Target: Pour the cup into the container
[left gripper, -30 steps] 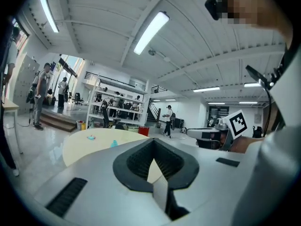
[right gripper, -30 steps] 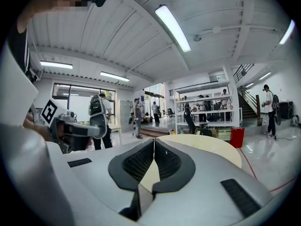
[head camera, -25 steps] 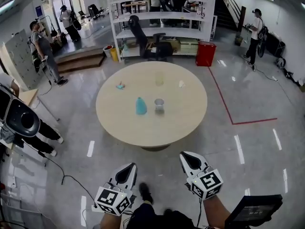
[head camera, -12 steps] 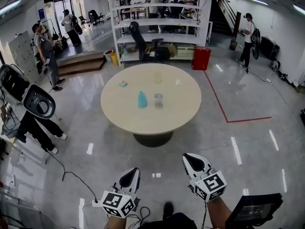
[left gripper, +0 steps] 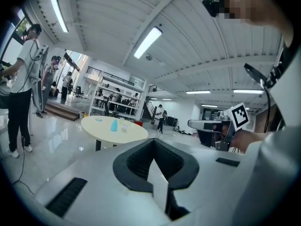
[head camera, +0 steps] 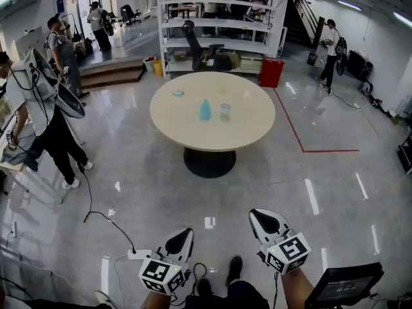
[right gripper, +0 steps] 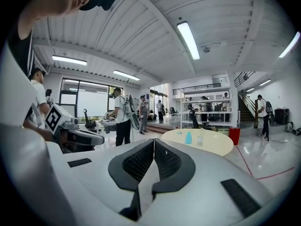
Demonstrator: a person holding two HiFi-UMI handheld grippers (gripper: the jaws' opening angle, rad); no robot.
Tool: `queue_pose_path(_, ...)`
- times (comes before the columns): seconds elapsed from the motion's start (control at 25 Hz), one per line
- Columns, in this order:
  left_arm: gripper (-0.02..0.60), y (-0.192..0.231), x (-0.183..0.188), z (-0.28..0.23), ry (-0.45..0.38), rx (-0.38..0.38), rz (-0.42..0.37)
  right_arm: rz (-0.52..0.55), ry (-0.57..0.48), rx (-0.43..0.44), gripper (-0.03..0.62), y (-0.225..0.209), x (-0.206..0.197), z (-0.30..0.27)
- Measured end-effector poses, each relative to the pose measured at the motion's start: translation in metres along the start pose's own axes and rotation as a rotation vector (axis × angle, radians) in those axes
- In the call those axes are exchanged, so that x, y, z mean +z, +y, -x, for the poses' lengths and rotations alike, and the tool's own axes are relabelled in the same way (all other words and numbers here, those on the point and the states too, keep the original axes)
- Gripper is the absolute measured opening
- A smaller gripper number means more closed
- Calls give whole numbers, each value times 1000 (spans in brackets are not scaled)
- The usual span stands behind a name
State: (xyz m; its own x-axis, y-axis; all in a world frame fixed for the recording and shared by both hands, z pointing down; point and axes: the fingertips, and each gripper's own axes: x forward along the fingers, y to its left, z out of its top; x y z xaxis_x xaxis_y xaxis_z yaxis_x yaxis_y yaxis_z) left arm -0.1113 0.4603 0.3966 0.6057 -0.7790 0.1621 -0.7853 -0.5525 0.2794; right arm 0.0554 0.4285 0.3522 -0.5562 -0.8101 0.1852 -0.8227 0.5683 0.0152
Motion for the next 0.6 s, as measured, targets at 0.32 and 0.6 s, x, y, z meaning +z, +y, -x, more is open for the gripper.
queue_pose_path(0.32,0,-52,1,64,-40,-36,-20,-12,-26,-62,8,42,10,85)
queue_pose_path(0.6,0,-109,-13,110,-62,6,-43,-55,-76,-49,8,65,1,164)
